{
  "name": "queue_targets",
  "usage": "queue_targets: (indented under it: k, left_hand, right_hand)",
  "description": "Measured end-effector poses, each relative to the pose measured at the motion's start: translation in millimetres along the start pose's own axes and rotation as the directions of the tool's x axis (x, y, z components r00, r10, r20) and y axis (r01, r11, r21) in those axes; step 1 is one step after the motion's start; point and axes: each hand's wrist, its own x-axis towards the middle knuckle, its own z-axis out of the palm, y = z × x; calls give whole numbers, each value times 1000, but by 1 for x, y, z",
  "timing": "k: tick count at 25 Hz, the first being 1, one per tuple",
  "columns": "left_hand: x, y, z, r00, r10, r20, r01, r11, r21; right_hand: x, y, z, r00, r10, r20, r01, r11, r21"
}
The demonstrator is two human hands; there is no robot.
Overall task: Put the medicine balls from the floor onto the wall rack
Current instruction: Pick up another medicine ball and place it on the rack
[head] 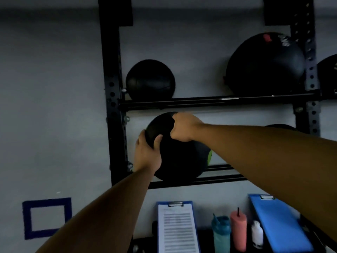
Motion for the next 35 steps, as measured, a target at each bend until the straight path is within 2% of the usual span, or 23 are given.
queue_targets:
  k: [3, 6, 8, 10, 12, 16, 21, 24, 28, 31, 33, 35]
  left_hand:
    - [42, -46, 7, 998, -51, 29, 49, 996, 70]
    - [78, -104, 21, 992, -112, 54, 96, 967, 236]
    - [111, -128, 25, 992, -119, 52, 90, 919, 383]
    - [142, -140, 25, 989, -101, 110, 37, 880, 473]
    - [163, -150, 25, 983, -85, 162, 2, 891, 454]
    - [182, -153, 50, 987, -67, 145, 13, 938, 348]
    - [191, -144, 78, 984, -175, -19, 175, 967, 183]
    - [184, -141, 77, 982, -168, -83, 179, 973, 149]
    - [175, -132, 74, 978, -179, -108, 205, 921, 330]
    - [171, -126, 63, 970, -236, -55, 225, 791, 568]
    - [161, -118, 58, 966, -257, 31, 168, 715, 678]
    - [145, -103, 57, 977, -185, 104, 65, 726, 685]
  right_hand:
    - [56, 3, 55, 999, 23, 47, -26, 997, 69]
    - [109, 13, 122, 993, 61, 101, -71, 993, 95]
    - [146, 12, 143, 995, 22, 96, -29, 997, 68]
    - [174, 5, 152, 991, 10, 135, -18, 998, 59]
    - [203, 5, 170, 988, -23, 154, 17, 999, 37]
    - [239, 40, 195, 984, -22, 179, 11, 998, 62]
    - [253, 77, 204, 987, -58, 151, 28, 981, 193]
    - [245, 80, 200, 991, -68, 111, 38, 966, 256]
    - [233, 84, 202, 990, -131, 47, 118, 969, 217]
    - [207, 103, 199, 940, -306, 151, 265, 933, 242]
    - [183, 131, 190, 925, -340, 171, 299, 927, 226]
    - [159, 165, 176, 941, -279, 192, 241, 950, 200]
